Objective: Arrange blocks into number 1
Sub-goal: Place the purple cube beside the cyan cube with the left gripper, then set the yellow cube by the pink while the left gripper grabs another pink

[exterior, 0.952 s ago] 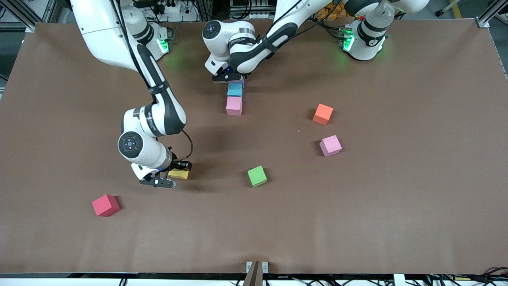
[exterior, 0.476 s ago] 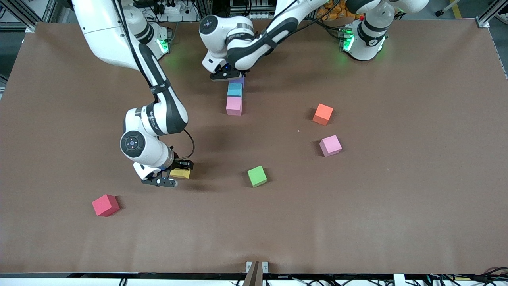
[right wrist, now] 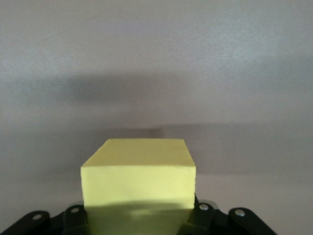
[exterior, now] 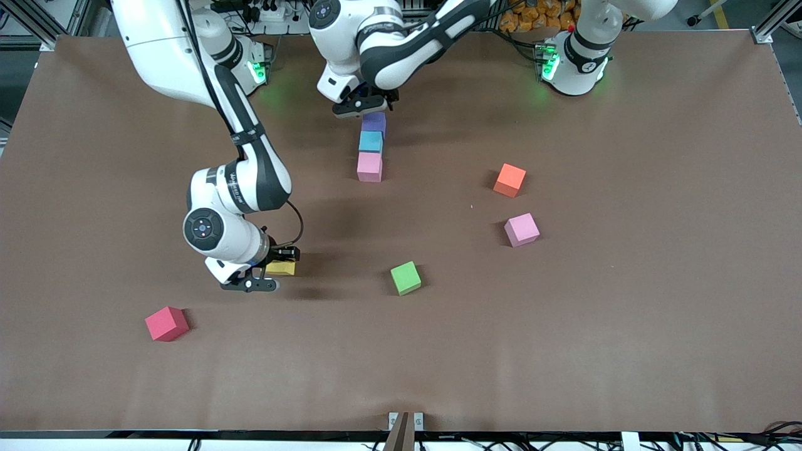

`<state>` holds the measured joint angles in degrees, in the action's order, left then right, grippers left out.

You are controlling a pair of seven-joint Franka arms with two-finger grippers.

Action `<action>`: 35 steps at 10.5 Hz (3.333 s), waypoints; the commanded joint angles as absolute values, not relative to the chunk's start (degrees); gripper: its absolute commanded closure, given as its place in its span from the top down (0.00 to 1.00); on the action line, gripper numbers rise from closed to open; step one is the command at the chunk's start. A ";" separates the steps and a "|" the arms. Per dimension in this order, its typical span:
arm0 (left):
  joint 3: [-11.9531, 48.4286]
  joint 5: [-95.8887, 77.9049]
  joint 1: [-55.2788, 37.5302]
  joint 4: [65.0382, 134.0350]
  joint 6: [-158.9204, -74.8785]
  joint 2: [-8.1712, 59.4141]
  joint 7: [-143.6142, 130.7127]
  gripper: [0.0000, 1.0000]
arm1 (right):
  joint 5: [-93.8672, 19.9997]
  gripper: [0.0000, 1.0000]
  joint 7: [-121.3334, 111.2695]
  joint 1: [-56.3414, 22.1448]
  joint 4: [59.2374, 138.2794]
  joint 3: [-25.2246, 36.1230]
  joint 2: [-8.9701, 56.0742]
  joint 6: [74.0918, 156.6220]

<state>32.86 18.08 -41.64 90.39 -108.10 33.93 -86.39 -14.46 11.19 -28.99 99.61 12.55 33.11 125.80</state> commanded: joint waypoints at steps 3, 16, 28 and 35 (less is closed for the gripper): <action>32.96 19.93 -21.50 90.97 -106.44 30.59 -80.71 1.00 | -15.56 0.55 15.25 -33.91 100.37 13.36 32.17 125.07; 33.13 25.83 8.78 117.49 -135.43 26.63 -71.02 1.00 | -21.36 0.55 28.91 -55.36 108.10 13.01 32.35 129.64; 34.89 29.71 11.69 124.89 -142.47 27.25 -74.71 1.00 | -21.36 0.66 30.85 -58.71 114.35 12.66 28.12 132.36; 35.07 29.71 11.60 124.02 -142.12 27.42 -75.93 0.00 | -20.39 1.00 27.18 -49.78 112.51 12.83 20.84 123.08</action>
<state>34.74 28.17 11.50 123.55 -141.81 28.70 -73.58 -20.24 29.94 -54.56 111.99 13.37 25.40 127.25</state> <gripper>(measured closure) 0.396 0.000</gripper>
